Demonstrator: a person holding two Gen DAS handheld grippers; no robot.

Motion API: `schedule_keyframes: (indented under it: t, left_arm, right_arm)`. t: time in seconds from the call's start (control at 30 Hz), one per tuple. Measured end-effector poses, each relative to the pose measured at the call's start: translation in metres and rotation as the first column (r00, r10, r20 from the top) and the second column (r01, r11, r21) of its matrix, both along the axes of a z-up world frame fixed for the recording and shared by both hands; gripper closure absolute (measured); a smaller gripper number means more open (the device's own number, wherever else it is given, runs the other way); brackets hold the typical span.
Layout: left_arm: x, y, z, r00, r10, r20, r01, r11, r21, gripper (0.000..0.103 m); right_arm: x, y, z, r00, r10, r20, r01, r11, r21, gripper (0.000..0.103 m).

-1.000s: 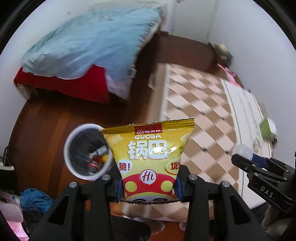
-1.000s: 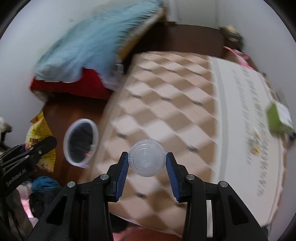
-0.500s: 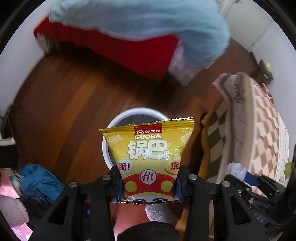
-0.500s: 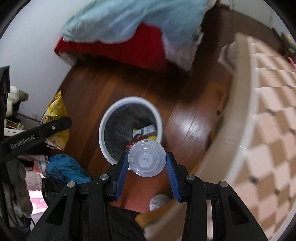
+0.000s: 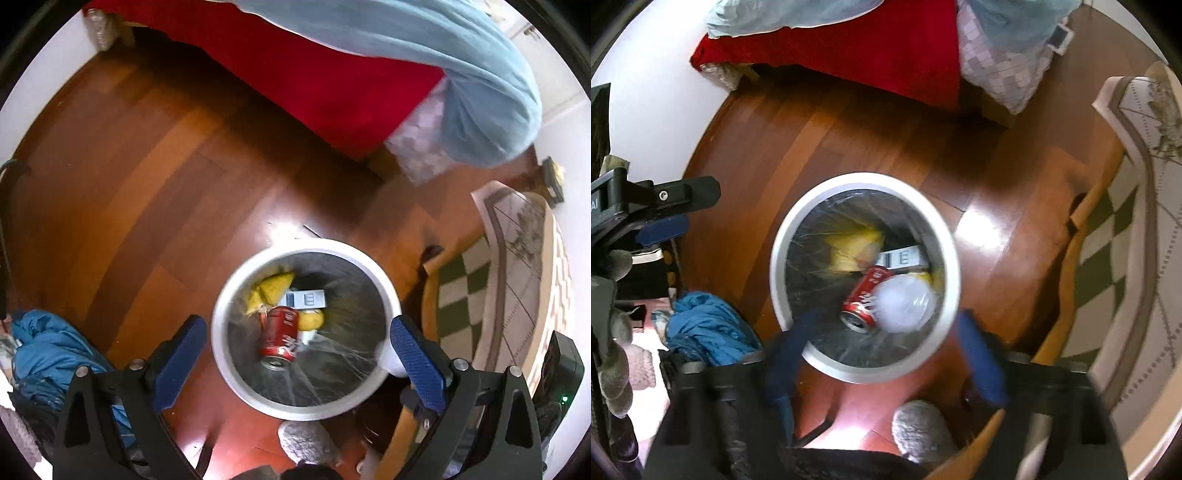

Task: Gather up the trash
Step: 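Carry the snack bag and lid over the white bin and open both tools, then turn both tools back toward the table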

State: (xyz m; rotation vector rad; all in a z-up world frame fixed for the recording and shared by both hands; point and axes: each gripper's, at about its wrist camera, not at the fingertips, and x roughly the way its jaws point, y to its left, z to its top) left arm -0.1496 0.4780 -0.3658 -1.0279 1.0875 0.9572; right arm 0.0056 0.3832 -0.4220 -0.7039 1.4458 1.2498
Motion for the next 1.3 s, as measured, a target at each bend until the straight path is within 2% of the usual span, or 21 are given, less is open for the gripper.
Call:
schedule_keyframes:
  t: [0.1,0.23,0.43,0.6,0.87,1.3]
  left_arm:
    - [-0.010,-0.012,0.003,0.998,0.011,-0.063,-0.007,0.998,0.062,0.002]
    - [-0.024,-0.039,0.008,0.988,0.037,-0.148,-0.012,0.987,0.163,0.002]
    - [-0.038,-0.080,0.021,0.981,0.050,-0.187,-0.008,0.976,0.217,0.002]
    - [-0.038,-0.109,0.042,0.982,0.051,-0.184,-0.003,0.968,0.252,0.002]
    - [-0.047,-0.156,0.088,0.984,0.042,-0.171,0.014,0.949,0.316,0.002]
    - [-0.055,-0.242,0.182,0.992,0.023,-0.124,0.036,0.892,0.450,0.002]
  right_arm:
    - [-0.006,-0.002,-0.003,1.000,0.011,0.025,-0.011,1.000,-0.006,0.002]
    - [-0.008,-0.012,0.003,0.998,0.010,0.056,-0.009,1.000,-0.006,0.001]
    - [-0.012,-0.035,0.025,0.988,0.023,0.151,-0.024,1.000,0.007,0.001]
    - [-0.015,-0.064,0.055,0.979,0.009,0.203,-0.017,0.999,0.041,0.001]
    - [-0.022,-0.109,0.107,0.977,-0.016,0.212,-0.010,0.993,0.120,0.001]
    - [-0.029,-0.198,0.219,0.979,-0.047,0.198,-0.019,0.948,0.318,0.001]
